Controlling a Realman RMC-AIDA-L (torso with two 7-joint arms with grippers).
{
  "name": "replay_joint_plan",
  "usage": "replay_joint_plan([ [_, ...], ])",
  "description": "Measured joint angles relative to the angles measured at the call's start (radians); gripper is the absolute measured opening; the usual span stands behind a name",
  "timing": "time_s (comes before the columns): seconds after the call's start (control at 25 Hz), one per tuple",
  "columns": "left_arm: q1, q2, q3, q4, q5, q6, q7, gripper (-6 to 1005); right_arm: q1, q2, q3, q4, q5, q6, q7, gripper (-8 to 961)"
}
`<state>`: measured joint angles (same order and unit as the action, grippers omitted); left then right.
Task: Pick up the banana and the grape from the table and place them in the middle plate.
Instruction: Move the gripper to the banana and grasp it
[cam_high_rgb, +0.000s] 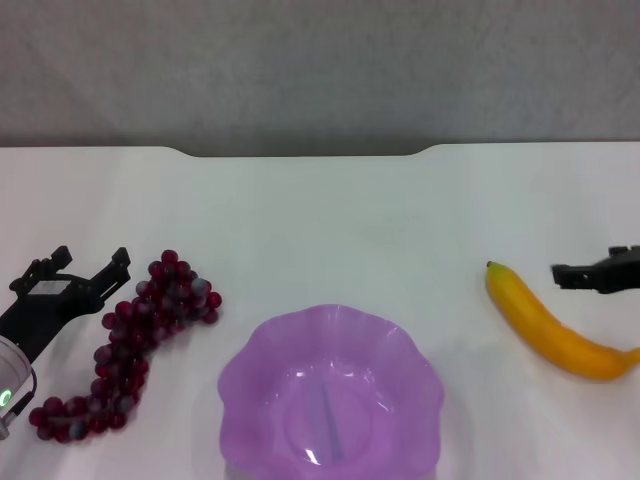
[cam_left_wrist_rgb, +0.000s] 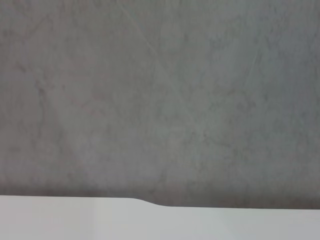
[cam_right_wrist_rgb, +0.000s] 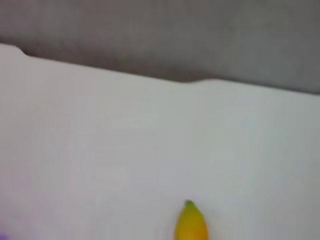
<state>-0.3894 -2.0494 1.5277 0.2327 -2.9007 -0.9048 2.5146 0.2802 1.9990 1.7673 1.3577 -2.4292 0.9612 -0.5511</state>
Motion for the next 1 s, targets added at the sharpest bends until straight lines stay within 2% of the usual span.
replay_joint_plan([
  [0.12, 0.0, 0.0, 0.0, 0.0, 0.0, 0.0, -0.002, 893, 0.039, -0.001, 0.043, -0.035, -0.028, 0.058, 0.004, 890],
  [0.36, -0.002, 0.0, 0.0, 0.0, 0.0, -0.001, -0.002, 894, 0.101, 0.0, 0.058, -0.142, -0.065, 0.059, -0.026, 890],
  [0.72, -0.004, -0.001, 0.0, 0.001, 0.0, -0.002, 0.0, 893, 0.176, 0.003, 0.054, -0.344, -0.06, -0.043, -0.101, 890],
  [1.0, -0.005, -0.002, 0.0, 0.001, 0.0, -0.001, 0.0, 894, 0.206, 0.005, 0.024, -0.437, -0.046, -0.11, -0.13, 890],
])
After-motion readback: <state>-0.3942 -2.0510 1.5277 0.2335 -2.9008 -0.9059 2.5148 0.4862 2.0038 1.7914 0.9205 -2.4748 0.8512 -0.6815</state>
